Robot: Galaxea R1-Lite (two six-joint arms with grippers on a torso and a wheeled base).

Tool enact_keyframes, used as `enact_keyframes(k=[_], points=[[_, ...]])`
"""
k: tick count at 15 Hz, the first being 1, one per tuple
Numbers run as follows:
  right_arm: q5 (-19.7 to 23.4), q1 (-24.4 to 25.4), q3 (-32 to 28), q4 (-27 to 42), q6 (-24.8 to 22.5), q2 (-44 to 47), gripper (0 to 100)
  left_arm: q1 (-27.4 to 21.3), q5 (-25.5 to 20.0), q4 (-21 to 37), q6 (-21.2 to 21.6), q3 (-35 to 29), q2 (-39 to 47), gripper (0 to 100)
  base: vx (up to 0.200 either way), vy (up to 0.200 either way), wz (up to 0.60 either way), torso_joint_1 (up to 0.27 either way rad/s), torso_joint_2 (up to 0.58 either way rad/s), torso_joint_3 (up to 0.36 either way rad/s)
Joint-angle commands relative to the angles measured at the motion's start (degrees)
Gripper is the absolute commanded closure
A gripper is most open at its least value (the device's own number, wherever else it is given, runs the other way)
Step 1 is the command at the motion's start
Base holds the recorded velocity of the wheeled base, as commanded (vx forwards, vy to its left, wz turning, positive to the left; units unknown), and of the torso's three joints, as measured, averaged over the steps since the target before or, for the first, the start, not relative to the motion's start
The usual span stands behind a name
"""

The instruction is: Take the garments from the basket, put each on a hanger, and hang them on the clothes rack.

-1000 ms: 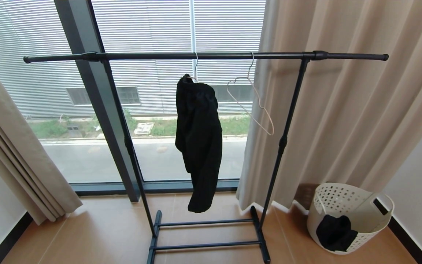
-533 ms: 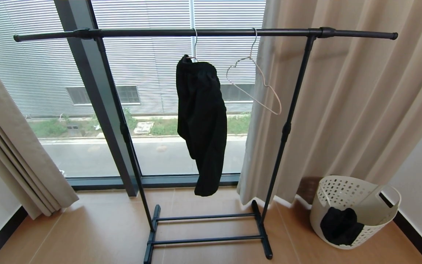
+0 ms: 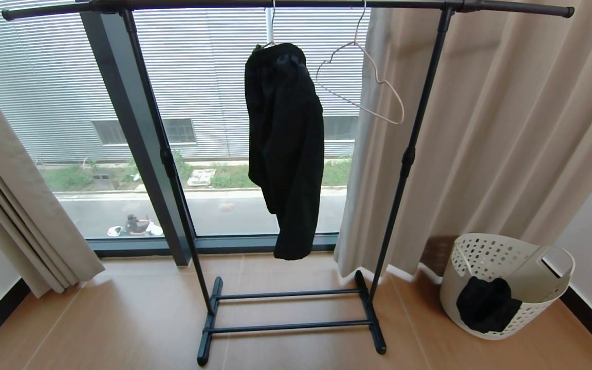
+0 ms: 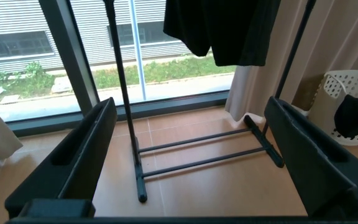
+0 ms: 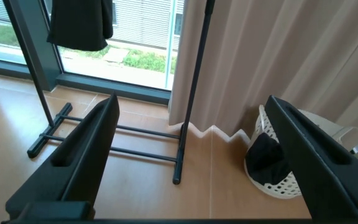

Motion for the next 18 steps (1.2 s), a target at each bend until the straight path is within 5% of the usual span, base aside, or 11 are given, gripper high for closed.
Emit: enact_keyframes(k=[1, 11, 18], points=[[0.0, 0.0, 0.0, 0.0, 0.0, 0.0, 0, 0.0, 0.0, 0.0, 0.0, 0.0, 0.1, 0, 0.0, 0.0, 0.0, -0.129, 0.47, 0.339], [0.0, 0.0, 0.0, 0.0, 0.0, 0.0, 0, 0.0, 0.0, 0.0, 0.0, 0.0, 0.1, 0, 0.0, 0.0, 0.0, -0.069, 0.44, 0.362], [0.0, 0.0, 0.0, 0.0, 0.0, 0.0, 0, 0.0, 0.0, 0.0, 0.0, 0.0, 0.1, 0, 0.0, 0.0, -0.17, -0.001, 0.05, 0.046]])
